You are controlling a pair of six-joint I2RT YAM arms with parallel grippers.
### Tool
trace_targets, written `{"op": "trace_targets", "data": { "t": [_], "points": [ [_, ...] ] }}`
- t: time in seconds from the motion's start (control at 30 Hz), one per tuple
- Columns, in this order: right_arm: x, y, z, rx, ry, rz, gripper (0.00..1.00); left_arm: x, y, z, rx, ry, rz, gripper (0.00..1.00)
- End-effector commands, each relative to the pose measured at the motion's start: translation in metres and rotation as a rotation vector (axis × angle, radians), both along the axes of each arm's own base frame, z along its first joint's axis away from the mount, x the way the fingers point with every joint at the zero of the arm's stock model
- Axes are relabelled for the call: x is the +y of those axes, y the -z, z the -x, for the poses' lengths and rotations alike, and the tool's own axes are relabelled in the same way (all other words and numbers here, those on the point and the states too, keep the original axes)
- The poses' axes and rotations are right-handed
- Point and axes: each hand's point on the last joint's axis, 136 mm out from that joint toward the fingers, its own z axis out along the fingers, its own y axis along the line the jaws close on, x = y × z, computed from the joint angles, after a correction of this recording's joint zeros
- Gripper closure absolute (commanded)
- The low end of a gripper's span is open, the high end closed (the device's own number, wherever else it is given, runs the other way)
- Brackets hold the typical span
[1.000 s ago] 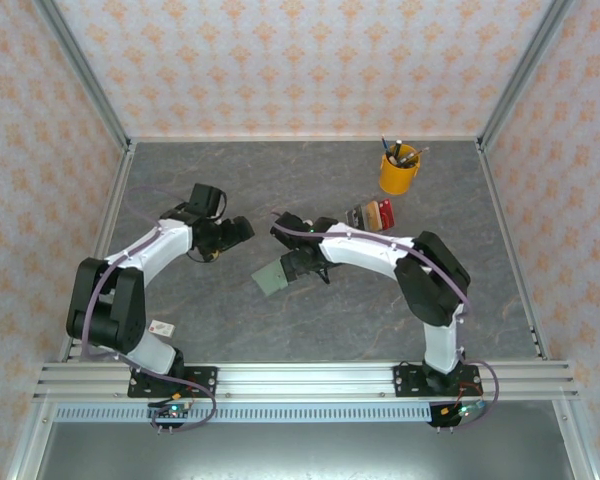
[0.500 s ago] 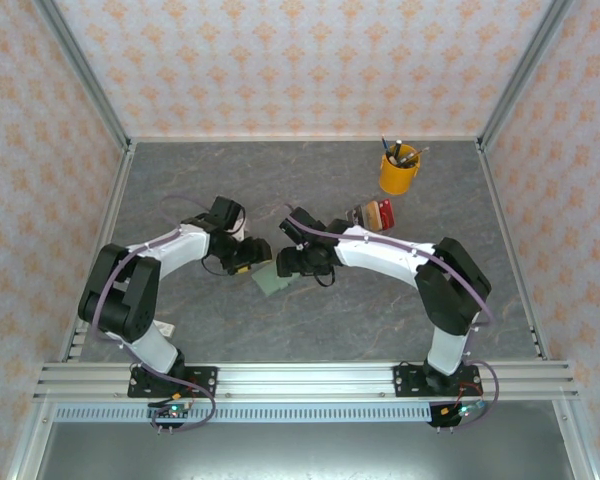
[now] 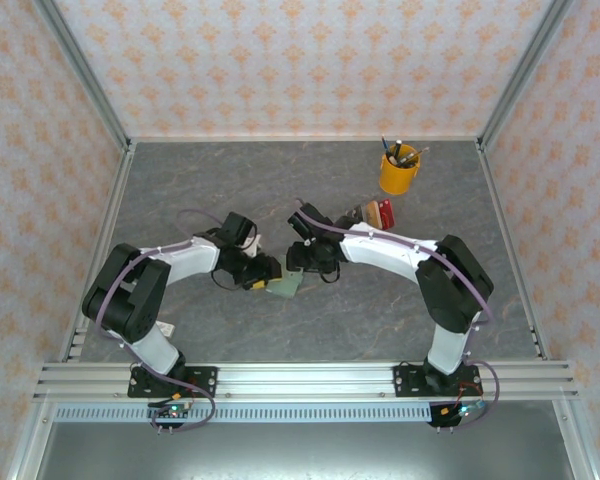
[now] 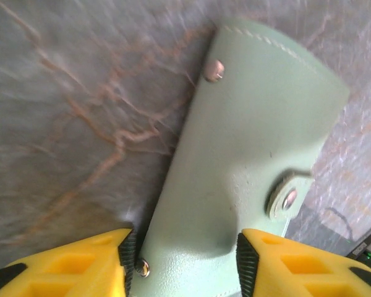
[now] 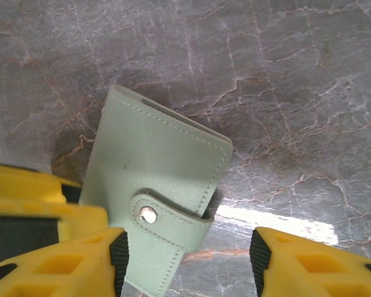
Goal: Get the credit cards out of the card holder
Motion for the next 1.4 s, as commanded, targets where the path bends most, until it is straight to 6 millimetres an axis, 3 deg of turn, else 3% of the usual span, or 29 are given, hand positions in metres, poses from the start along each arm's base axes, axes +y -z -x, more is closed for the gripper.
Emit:
{"op": "trace_targets", "data": {
  "t": [0.0,0.37,0.67,0.9,1.0,1.13,1.27,1.37],
  "points": [
    [-0.001,-0.001,0.000,0.006,0.021,-0.020,0.45,-0.006,-0.005,0.002,-0.013,-0.020,0.033,0.54],
    [0.009,0.028,0.002,0.107,0.013,-0.042,0.66,-0.008,0.001,-0.013,-0.017,-0.044,0.023,0.59],
    [0.003,0.047,0.003,0.189,0.033,-0.113,0.67,-0.022,-0.002,-0.023,-0.029,-0.050,0.143,0.59],
    [-0.008,0.052,-0.002,0.209,0.072,-0.149,0.67,-0.035,-0.024,-0.035,-0.080,-0.050,0.260,0.64],
    [-0.013,0.045,-0.007,0.182,0.080,-0.154,0.66,-0.036,-0.033,-0.037,-0.112,-0.039,0.273,0.73],
    [-0.023,0.017,-0.020,0.057,0.085,-0.137,0.62,-0.032,-0.040,-0.037,-0.136,-0.032,0.240,0.85],
    [-0.026,-0.008,-0.026,-0.037,0.071,-0.158,0.51,-0.032,-0.045,-0.038,-0.151,-0.029,0.244,0.91],
    [-0.019,-0.011,-0.026,-0.022,0.056,-0.187,0.44,-0.033,-0.047,-0.040,-0.153,-0.030,0.245,0.95]
  ]
}}
